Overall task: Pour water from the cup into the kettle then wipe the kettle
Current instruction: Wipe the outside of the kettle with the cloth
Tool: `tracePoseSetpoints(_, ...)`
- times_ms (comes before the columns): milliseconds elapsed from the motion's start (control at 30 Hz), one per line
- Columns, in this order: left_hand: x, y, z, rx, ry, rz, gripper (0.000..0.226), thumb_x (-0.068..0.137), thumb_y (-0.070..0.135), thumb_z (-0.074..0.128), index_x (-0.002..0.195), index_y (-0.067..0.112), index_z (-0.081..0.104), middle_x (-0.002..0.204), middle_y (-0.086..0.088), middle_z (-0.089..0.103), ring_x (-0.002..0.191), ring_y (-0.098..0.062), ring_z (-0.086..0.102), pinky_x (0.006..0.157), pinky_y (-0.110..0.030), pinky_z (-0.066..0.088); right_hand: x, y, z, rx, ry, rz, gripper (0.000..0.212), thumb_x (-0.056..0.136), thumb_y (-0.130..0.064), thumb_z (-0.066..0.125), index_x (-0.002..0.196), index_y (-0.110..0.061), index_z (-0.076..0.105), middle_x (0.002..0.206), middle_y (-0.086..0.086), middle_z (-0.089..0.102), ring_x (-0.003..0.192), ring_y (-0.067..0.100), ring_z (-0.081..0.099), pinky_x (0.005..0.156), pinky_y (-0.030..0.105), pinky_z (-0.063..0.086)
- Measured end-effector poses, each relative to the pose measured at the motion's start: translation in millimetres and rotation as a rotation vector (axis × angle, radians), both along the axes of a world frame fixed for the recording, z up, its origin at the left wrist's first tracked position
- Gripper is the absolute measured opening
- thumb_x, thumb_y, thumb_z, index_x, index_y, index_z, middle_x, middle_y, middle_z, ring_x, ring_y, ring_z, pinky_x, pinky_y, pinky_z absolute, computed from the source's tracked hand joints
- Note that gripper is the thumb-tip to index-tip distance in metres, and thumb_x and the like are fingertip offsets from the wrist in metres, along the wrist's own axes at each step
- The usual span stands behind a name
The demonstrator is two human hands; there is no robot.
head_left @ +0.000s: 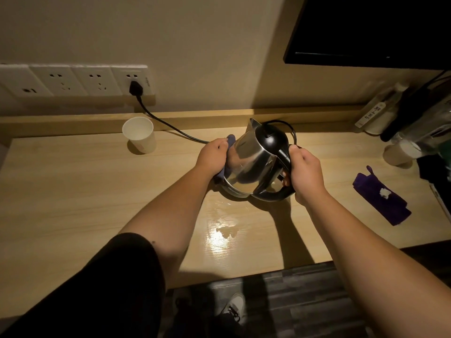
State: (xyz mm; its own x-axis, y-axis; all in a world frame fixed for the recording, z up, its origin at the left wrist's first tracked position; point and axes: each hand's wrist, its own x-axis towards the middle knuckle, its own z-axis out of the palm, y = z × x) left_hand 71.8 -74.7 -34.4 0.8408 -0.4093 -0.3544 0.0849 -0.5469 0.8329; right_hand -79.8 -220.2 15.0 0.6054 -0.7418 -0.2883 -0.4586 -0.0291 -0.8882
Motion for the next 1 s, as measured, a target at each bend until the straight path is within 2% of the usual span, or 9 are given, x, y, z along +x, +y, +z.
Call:
tracePoseSetpoints(100,-6,4,-11,-0.059,-0.011,0.048,0.033,0.102,0.027,0.035,0.115,0.014,0.063,0.11,-0.012,0.065,0.101,-0.028,0.06,0.083,-0.031,0.044,0,0,-1,-0.021,-0.008,0.007,0.04,0.098,-0.044,0.046,0.091,-0.009,0.063,0.073,0.006,0.056,0.068,0.024,0.051,0.063,0.039,0.045)
tracePoseSetpoints(167,-12,9,-17,-0.109,-0.01,0.105,0.033,0.102,0.026,0.038,0.112,0.01,0.064,0.106,-0.012,0.067,0.1,-0.029,0.061,0.078,-0.029,0.045,0,1,-1,-0.032,-0.015,0.009,0.041,0.099,-0.043,0.045,0.09,-0.006,0.062,0.072,0.007,0.055,0.067,0.023,0.05,0.062,0.039,0.045)
tracePoseSetpoints(267,-22,8,-16,-0.055,0.056,0.167,0.038,0.103,0.036,0.03,0.096,0.011,0.058,0.083,-0.006,0.058,0.081,-0.022,0.056,0.061,-0.027,0.04,0,4,0,-0.036,-0.022,-0.017,0.045,0.099,-0.044,0.045,0.089,-0.003,0.061,0.072,0.007,0.054,0.067,0.024,0.049,0.062,0.04,0.044)
tracePoseSetpoints(333,-30,9,-18,-0.044,0.042,0.203,0.04,0.103,0.038,0.028,0.094,0.012,0.056,0.08,-0.003,0.055,0.077,-0.017,0.055,0.059,-0.025,0.038,0,8,0,-0.037,-0.019,-0.035,0.046,0.099,-0.044,0.045,0.089,-0.001,0.06,0.072,0.007,0.053,0.067,0.022,0.048,0.062,0.039,0.043)
tracePoseSetpoints(400,-38,15,-24,-0.044,-0.015,0.239,0.038,0.104,0.037,0.026,0.106,0.014,0.057,0.094,-0.002,0.058,0.089,-0.017,0.058,0.066,-0.024,0.041,2,13,2,-0.031,-0.031,-0.048,0.046,0.1,-0.042,0.045,0.089,0.0,0.06,0.071,0.007,0.052,0.066,0.022,0.047,0.062,0.039,0.043)
tracePoseSetpoints(467,-49,21,-34,-0.032,-0.082,0.267,0.036,0.104,0.032,0.026,0.121,0.018,0.055,0.118,-0.002,0.054,0.104,-0.017,0.056,0.082,-0.026,0.041,5,18,4,-0.031,-0.045,-0.053,0.045,0.1,-0.042,0.045,0.087,0.0,0.059,0.07,0.007,0.051,0.064,0.021,0.048,0.062,0.039,0.043)
tracePoseSetpoints(533,-62,24,-40,-0.039,-0.101,0.327,0.034,0.104,0.03,0.03,0.128,0.019,0.052,0.127,0.0,0.049,0.108,-0.015,0.052,0.087,-0.027,0.039,6,23,5,-0.033,-0.055,-0.055,0.042,0.1,-0.041,0.045,0.081,-0.006,0.059,0.068,0.006,0.051,0.064,0.02,0.048,0.062,0.039,0.044)
tracePoseSetpoints(800,-102,28,-44,-0.069,-0.194,0.369,0.03,0.103,0.023,0.04,0.126,0.013,0.055,0.132,-0.001,0.046,0.114,-0.018,0.051,0.092,-0.024,0.038,10,37,6,-0.039,-0.082,-0.108,0.037,0.101,-0.038,0.046,0.075,-0.014,0.055,0.064,0.002,0.049,0.062,0.015,0.047,0.062,0.034,0.042)
tracePoseSetpoints(1000,-136,23,-49,-0.065,-0.197,0.315,0.031,0.101,0.024,0.044,0.128,0.014,0.056,0.131,0.002,0.046,0.114,-0.013,0.05,0.094,-0.021,0.04,16,41,4,-0.065,-0.065,-0.139,0.039,0.1,-0.041,0.046,0.085,-0.008,0.06,0.074,0.006,0.058,0.071,0.018,0.054,0.069,0.036,0.046)
